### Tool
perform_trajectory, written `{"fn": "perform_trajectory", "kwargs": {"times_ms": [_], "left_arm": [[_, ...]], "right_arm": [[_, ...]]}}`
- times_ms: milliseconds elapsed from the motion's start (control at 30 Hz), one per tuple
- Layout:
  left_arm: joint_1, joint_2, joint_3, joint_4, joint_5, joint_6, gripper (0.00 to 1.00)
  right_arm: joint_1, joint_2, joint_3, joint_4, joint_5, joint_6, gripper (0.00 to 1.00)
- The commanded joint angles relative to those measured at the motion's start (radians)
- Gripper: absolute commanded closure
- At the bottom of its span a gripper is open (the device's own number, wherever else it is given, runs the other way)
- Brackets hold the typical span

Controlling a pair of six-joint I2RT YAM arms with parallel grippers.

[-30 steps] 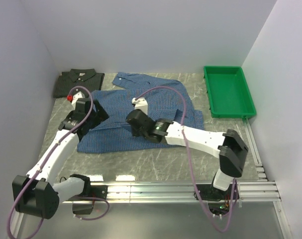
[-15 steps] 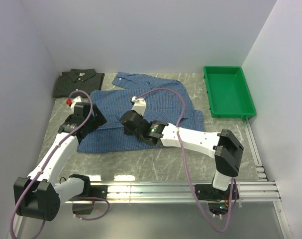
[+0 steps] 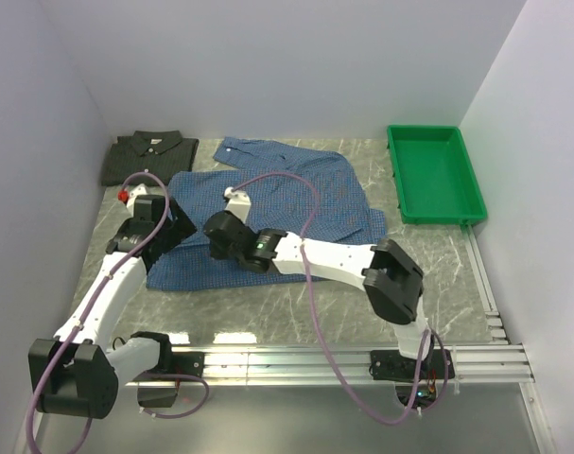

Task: Fold and stack the long sleeve shirts
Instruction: Fold the shirt

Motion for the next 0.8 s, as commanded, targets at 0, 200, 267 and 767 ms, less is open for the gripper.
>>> {"fn": "perform_trajectory", "kwargs": {"times_ms": [0,200,267,767], "left_arm": [[0.017,-0.015,-0.001,0.031,0.032,0.001,0.01],[0.022,-0.032,-0.007,0.035,0.019,-0.003,0.01],[0.022,-0.035,-0.013,0.038,0.02,-0.003,0.01],[0.022,0.041,-0.045,0.045,0.197,-0.092,0.09]], "right_arm": [[0.022,0.043,0.079,0.03,-0.041,0.018,0.99],[0.027,0.114,0.114,0.084,-0.078,-0.002,0.98],[0.025,0.123,0.13,0.073,-0.093,-0.023,0.87],[-0.187,-0.32,-0.31,0.042,-0.121,-0.258,0.4]]}}
